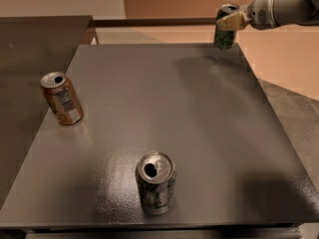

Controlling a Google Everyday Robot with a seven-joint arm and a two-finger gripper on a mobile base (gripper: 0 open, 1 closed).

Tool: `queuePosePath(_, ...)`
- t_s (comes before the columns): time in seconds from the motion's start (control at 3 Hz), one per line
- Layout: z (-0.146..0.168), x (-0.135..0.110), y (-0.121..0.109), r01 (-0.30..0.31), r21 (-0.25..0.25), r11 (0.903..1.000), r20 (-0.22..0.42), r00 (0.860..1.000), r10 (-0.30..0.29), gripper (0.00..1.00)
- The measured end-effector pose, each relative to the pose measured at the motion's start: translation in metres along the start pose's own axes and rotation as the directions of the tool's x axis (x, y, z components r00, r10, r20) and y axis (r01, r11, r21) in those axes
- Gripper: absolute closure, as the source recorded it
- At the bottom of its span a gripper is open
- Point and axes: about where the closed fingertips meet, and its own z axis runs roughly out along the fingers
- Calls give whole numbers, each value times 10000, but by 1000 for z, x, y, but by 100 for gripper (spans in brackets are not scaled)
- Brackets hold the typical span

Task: Pick green can

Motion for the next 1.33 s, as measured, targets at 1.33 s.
queuePosePath(1.33, -47, -46, 69, 954, -1770, 9796, -56, 9952, -979, 100)
